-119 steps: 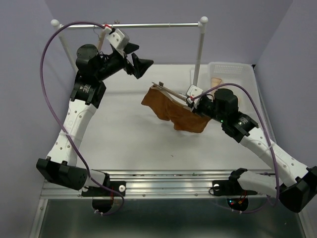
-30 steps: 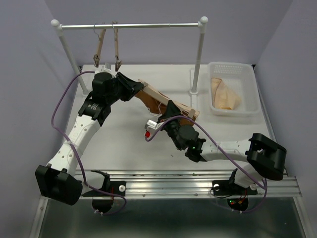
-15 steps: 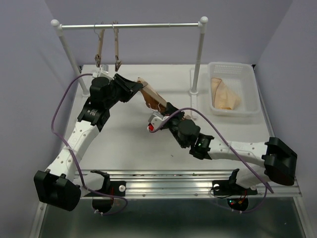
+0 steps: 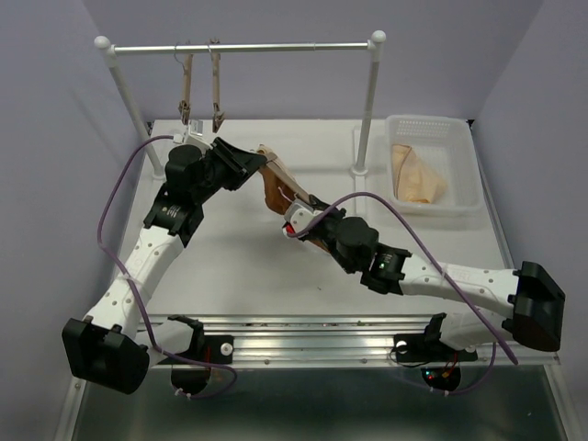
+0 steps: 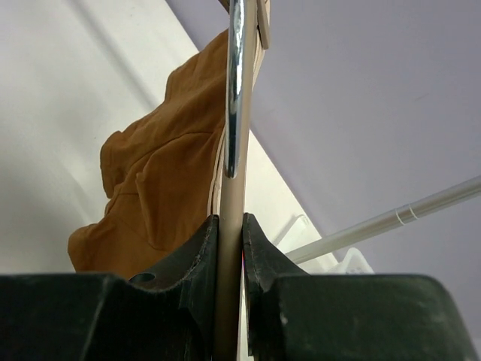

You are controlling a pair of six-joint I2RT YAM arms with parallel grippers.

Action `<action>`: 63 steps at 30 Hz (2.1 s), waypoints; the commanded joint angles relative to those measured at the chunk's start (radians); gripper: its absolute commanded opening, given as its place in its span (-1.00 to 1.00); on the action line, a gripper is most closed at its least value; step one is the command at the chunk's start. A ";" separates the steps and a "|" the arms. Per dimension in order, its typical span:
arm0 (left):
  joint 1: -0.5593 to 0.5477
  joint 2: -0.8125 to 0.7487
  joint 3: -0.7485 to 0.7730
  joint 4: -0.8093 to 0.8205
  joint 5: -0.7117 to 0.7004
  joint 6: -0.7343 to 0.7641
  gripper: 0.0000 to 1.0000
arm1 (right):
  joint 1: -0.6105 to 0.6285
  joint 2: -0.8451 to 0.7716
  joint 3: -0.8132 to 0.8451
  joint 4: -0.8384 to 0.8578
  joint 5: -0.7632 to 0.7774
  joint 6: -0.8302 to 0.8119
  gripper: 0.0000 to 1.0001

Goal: Remove the underwear clipped to the hanger

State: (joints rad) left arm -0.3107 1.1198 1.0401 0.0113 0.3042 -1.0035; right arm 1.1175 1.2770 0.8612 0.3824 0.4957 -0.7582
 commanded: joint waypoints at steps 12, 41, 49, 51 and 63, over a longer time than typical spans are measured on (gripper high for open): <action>-0.018 -0.003 0.038 0.046 0.081 0.054 -0.49 | 0.010 0.053 0.055 -0.033 -0.074 -0.036 -0.99; -0.018 0.104 0.143 -0.142 0.078 0.132 0.81 | 0.010 0.079 -0.004 0.075 -0.075 -0.146 -0.99; -0.018 -0.037 0.103 -0.185 -0.022 0.250 0.98 | -0.018 0.096 0.149 -0.183 -0.098 0.241 -0.99; -0.018 -0.080 0.101 -0.194 -0.039 0.290 0.98 | -0.038 0.090 0.179 -0.273 -0.147 0.370 -0.99; -0.018 -0.250 0.014 -0.070 -0.074 0.460 0.98 | -0.281 0.045 0.303 -0.459 -0.617 0.793 -0.99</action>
State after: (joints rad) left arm -0.3244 0.9016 1.1000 -0.2028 0.2081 -0.6006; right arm 0.8932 1.3712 1.0832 -0.0704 0.0647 -0.1768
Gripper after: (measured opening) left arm 0.986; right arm 0.201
